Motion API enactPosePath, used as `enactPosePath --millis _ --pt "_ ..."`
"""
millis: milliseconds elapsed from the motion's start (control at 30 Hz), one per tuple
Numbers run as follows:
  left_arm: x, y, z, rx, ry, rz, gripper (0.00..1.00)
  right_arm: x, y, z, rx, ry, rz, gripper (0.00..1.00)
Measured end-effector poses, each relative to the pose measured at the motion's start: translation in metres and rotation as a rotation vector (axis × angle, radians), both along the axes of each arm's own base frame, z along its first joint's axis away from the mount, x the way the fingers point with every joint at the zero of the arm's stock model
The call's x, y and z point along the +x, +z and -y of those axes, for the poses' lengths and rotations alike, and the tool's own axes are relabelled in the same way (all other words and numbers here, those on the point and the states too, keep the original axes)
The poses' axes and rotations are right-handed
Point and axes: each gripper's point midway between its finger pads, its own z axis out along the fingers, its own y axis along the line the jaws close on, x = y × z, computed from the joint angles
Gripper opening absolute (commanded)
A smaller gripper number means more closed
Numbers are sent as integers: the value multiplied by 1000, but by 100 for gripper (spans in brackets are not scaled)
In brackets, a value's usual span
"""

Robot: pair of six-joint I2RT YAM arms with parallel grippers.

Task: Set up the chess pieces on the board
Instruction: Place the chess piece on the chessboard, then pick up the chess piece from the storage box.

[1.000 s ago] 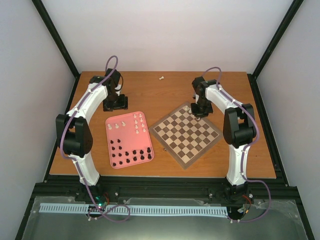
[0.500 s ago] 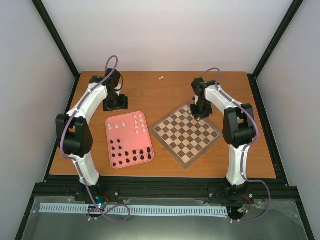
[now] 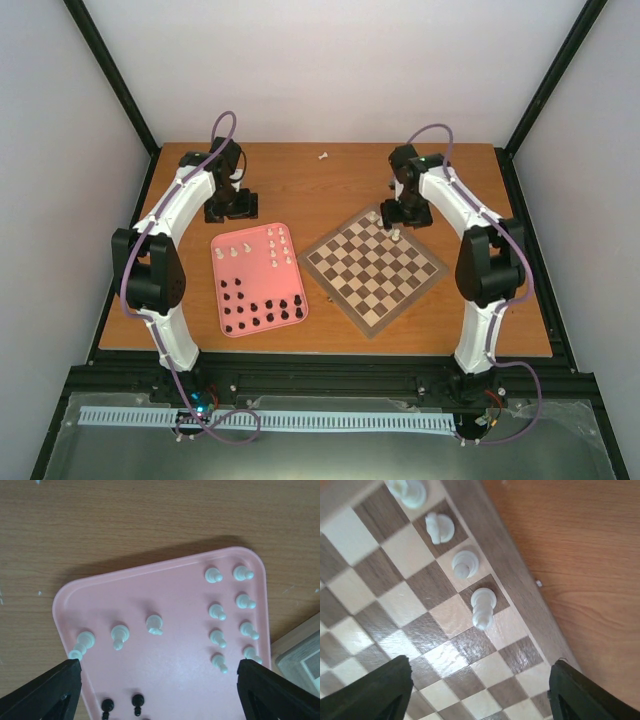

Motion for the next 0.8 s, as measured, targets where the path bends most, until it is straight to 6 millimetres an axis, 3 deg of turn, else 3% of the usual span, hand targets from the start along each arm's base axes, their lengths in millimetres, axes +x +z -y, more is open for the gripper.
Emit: enactPosePath --millis 233,433,567,633,700,800 --pt "-1 3 2 -10 -6 6 90 18 80 -6 68 -5 206 81" --pt "-10 12 -4 6 6 30 93 27 117 -36 113 34 305 81" --pt "-23 14 -17 39 46 35 90 16 122 -73 152 97 308 81" --pt "-30 10 -28 34 84 23 82 10 117 -88 166 124 290 81" --pt "-38 -1 -54 21 173 -5 73 5 111 -102 170 148 274 80" --pt "-43 -9 -69 17 220 -22 69 0 103 -119 173 180 258 80"
